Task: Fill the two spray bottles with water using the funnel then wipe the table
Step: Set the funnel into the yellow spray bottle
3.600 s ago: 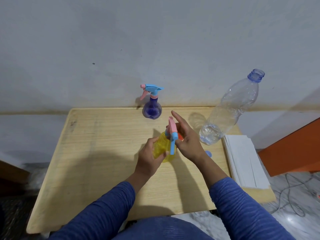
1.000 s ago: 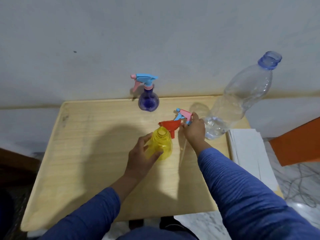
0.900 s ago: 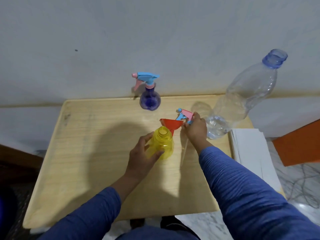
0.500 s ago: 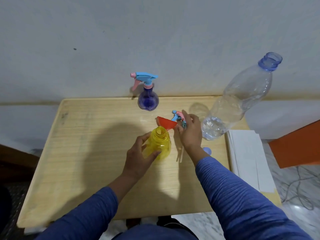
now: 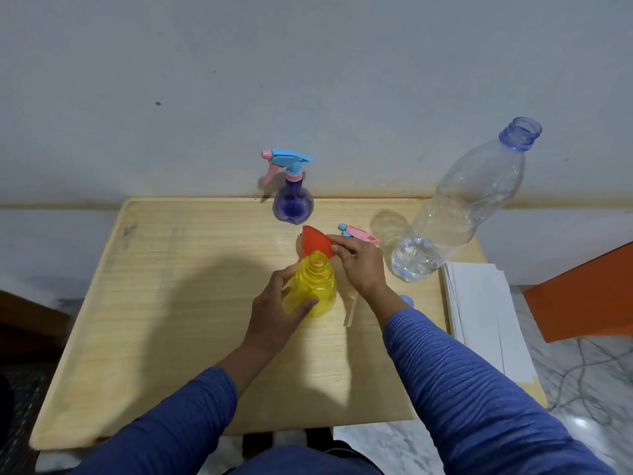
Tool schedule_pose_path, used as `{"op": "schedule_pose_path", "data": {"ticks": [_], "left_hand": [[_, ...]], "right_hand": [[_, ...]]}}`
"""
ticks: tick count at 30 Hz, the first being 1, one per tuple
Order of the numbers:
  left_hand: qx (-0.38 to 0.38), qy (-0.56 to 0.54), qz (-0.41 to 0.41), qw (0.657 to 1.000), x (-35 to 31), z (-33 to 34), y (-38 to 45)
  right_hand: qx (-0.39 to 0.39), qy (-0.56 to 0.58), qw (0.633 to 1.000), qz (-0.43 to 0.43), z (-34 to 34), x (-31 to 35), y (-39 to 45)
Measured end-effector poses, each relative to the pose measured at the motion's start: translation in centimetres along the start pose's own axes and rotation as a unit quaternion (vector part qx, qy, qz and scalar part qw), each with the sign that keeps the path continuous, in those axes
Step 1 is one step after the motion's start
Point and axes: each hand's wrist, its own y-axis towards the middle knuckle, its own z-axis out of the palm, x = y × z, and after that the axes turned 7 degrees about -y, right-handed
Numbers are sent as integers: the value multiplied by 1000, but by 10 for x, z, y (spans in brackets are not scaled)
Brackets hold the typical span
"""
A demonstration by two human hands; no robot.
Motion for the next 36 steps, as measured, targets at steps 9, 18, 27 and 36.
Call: {"op": "schedule_pose_path", "data": {"ticks": [9, 18, 27, 36], "left_hand": [[-2, -18, -32, 999, 2, 0, 0], [9, -45, -40, 998, 8, -1, -1], [0, -26, -34, 999, -3, -1, -2], [8, -5, -34, 999, -6, -3, -2]], "right_hand": [[-92, 21, 990, -109, -37, 52, 1], [-163, -101, 943, -274, -81, 72, -36], [-145, -190, 910, -340, -67, 70, -69], [-164, -170, 914, -330, -54, 58, -81]]}}
